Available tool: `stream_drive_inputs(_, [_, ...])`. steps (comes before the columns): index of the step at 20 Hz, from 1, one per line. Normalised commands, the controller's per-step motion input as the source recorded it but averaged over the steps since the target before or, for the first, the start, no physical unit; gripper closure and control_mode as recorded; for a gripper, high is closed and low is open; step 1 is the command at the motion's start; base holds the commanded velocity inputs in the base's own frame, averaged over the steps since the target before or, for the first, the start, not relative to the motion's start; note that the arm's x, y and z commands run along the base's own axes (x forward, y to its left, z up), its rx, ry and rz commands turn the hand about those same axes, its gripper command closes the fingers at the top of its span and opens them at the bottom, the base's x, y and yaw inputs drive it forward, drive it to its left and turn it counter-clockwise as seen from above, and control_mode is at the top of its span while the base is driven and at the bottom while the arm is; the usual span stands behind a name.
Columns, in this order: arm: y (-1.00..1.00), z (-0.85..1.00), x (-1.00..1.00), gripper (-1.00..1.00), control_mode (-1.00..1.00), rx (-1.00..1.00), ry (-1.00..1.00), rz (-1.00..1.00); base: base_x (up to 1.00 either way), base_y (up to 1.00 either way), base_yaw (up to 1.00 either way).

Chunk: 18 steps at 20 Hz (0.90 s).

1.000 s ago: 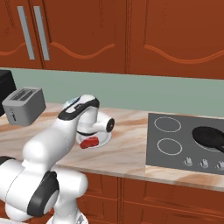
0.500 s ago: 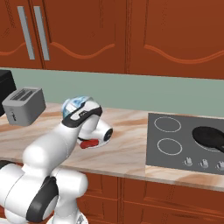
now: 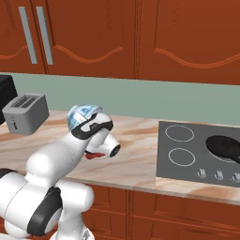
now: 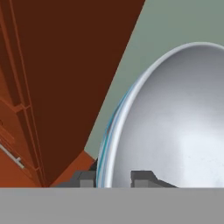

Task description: Place the steak on the plate and place the lemon wedge on the same plate.

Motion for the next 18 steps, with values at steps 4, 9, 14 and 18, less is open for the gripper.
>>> stream_drive_inputs(4, [-0.11, 0.00, 0.11, 1.00, -1.00, 0.00, 0.00, -0.02, 0.00, 0.00, 0.00])
stream_drive_inputs(9, [0.02, 0.00, 0.19, 1.00, -1.00, 0.00, 0.00, -0.01, 0.00, 0.00, 0.00])
stream_drive_inputs(14, [0.34, 0.02, 0.07, 1.00, -1.00, -0.04, 0.00, 0.00, 0.00, 0.00, 0.00])
stream_drive_inputs(18, [0.35, 0.02, 0.00, 1.00, -1.00, -0.17, -0.02, 0.00, 0.00, 0.00, 0.00])
